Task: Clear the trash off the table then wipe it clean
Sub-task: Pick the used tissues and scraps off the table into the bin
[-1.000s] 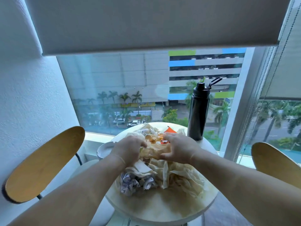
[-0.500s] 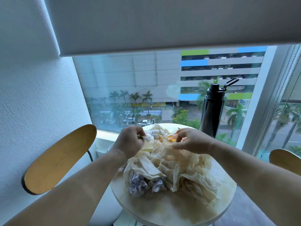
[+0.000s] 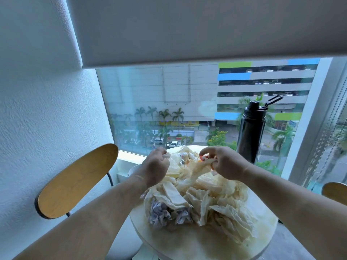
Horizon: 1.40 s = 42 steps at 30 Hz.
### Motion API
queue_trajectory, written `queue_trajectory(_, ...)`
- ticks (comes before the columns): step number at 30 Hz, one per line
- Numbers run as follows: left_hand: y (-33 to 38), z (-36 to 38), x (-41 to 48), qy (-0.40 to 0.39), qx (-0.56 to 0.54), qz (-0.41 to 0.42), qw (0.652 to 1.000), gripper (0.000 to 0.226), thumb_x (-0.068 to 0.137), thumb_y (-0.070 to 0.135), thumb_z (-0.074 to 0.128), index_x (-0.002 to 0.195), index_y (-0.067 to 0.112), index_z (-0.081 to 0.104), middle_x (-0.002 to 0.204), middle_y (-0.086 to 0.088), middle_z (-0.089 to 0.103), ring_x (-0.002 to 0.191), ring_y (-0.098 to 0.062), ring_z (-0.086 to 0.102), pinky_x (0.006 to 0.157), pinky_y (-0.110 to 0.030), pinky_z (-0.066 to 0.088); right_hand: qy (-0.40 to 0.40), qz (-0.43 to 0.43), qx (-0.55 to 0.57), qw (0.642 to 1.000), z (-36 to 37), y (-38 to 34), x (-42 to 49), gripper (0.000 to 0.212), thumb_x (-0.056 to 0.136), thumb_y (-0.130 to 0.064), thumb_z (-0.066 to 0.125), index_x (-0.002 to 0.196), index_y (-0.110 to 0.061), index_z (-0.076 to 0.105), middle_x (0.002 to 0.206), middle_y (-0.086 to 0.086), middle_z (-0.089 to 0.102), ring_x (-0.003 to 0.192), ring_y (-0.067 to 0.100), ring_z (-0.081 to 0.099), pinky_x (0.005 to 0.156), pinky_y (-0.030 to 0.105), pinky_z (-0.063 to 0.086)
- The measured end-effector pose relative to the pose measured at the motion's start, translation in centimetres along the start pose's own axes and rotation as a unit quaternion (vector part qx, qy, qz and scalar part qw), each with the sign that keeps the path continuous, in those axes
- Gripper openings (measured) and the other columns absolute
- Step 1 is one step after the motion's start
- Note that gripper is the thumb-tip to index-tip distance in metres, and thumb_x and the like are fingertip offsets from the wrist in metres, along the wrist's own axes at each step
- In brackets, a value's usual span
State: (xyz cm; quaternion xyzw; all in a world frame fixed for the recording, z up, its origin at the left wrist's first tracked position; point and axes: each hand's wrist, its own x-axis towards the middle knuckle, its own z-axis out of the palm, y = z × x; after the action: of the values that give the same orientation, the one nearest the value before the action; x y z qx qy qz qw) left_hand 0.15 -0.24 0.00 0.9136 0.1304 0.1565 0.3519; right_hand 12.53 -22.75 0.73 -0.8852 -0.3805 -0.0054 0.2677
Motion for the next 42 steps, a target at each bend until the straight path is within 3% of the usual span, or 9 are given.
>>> queue_trajectory(7, -1.0, -0.5, -0.2, 0.031, 0.059, 0.011, 0.998, 0.018, 0.095, -0.004, 0.047, 0.099, 0.013, 0.051, 0.101, -0.007, 0.05, 0.086, -0.019, 0.046, 0.067, -0.019, 0.036, 0.035, 0.057, 0.173, 0.983, 0.5, -1.6, 0.8, 0.033, 0.099, -0.003, 0.051, 0.086, -0.008, 0.081, 0.105, 0.001, 0.064, 0.085, 0.031, 0.069, 0.07, 0.046, 0.065)
queue_trajectory(12, -1.4, -0.7, -0.5, 0.029, 0.027, -0.002, 0.999, 0.022, 0.092, -0.002, 0.046, 0.088, 0.019, 0.051, 0.082, -0.008, 0.06, 0.078, -0.028, 0.058, 0.068, -0.042, 0.049, -0.106, -0.002, -0.064, 0.992, 3.1, -2.3, 0.3, 0.053, 0.084, -0.053, 0.079, 0.13, -0.029, 0.065, 0.122, -0.007, 0.064, 0.1, 0.01, 0.061, 0.091, 0.027, 0.053)
queue_trajectory(19, -0.2, -2.1, -1.6, 0.066, -0.036, 0.015, 0.997, 0.029, 0.108, 0.006, 0.036, 0.11, 0.019, 0.062, 0.084, 0.006, 0.057, 0.072, -0.009, 0.052, 0.059, -0.016, 0.04, -0.026, -0.039, -0.079, 0.996, 3.5, -2.4, 1.2, 0.018, 0.099, -0.018, 0.064, 0.106, -0.016, 0.081, 0.104, -0.001, 0.071, 0.091, 0.018, 0.065, 0.09, 0.034, 0.056)
queue_trajectory(25, 0.6, -4.0, -1.5, 0.096, -0.151, -0.024, 0.984, 0.022, 0.102, 0.018, 0.041, 0.087, 0.012, 0.057, 0.079, -0.008, 0.054, 0.076, -0.024, 0.052, 0.068, -0.042, 0.051, 0.072, 0.037, 0.12, 0.989, 0.2, -3.0, 2.6, 0.012, 0.106, -0.014, 0.054, 0.098, -0.012, 0.063, 0.092, 0.015, 0.07, 0.076, 0.028, 0.065, 0.064, 0.036, 0.053)
queue_trajectory(29, 0.9, -5.4, -2.1, 0.117, -0.209, -0.052, 0.97, 0.017, 0.076, 0.029, 0.058, 0.083, 0.016, 0.049, 0.088, -0.011, 0.053, 0.085, -0.028, 0.056, 0.087, -0.063, 0.059, 0.077, 0.071, 0.299, 0.949, -0.5, -4.6, 2.9, 0.043, 0.098, 0.012, 0.039, 0.088, -0.02, 0.066, 0.084, 0.01, 0.072, 0.063, 0.021, 0.071, 0.041, 0.022, 0.042)
queue_trajectory(32, 0.8, -6.2, -2.8, 0.153, -0.183, -0.043, 0.97, 0.023, 0.074, 0.01, 0.06, 0.079, 0.02, 0.04, 0.087, -0.009, 0.049, 0.084, -0.022, 0.052, 0.082, -0.05, 0.059, 0.095, 0.071, 0.365, 0.924, -0.9, -6.3, 3.2, 0.056, 0.083, 0.017, 0.035, 0.063, -0.016, 0.075, 0.06, 0.007, 0.068, 0.054, 0.024, 0.055, 0.05, 0.024, 0.04)
queue_trajectory(35, 0.2, -7.0, -3.1, 0.173, -0.205, -0.027, 0.963, 0.027, 0.077, -0.009, 0.036, 0.081, 0.018, 0.038, 0.102, -0.03, 0.059, 0.09, -0.012, 0.066, 0.073, -0.034, 0.051, 0.06, 0.042, 0.451, 0.889, -1.8, -8.6, 3.2, 0.041, 0.086, 0.016, 0.048, 0.084, -0.009, 0.08, 0.077, 0.016, 0.075, 0.065, 0.026, 0.067, 0.061, 0.028, 0.052)
queue_trajectory(38, -1.2, -8.1, -3.7, 0.185, -0.231, -0.033, 0.955, 0.029, 0.079, -0.008, 0.032, 0.088, 0.016, 0.045, 0.106, -0.032, 0.06, 0.09, -0.017, 0.069, 0.078, -0.054, 0.061, 0.037, -0.04, 0.405, 0.913, -1.8, -11.0, 3.6, 0.045, 0.082, 0.019, 0.066, 0.113, -0.011, 0.075, 0.088, 0.003, 0.072, 0.066, 0.012, 0.059, 0.055, 0.017, 0.048)
queue_trajectory(42, -3.4, -10.3, -5.1, 0.222, -0.208, -0.065, 0.951, 0.021, 0.076, 0.009, 0.039, 0.092, 0.019, 0.05, 0.092, -0.023, 0.057, 0.082, -0.032, 0.056, 0.077, -0.055, 0.058, 0.068, -0.088, 0.389, 0.914, -0.1, -14.4, 4.4, 0.045, 0.089, 0.017, 0.06, 0.094, -0.025, 0.075, 0.085, 0.003, 0.071, 0.074, 0.014, 0.06, 0.073, 0.029, 0.055)
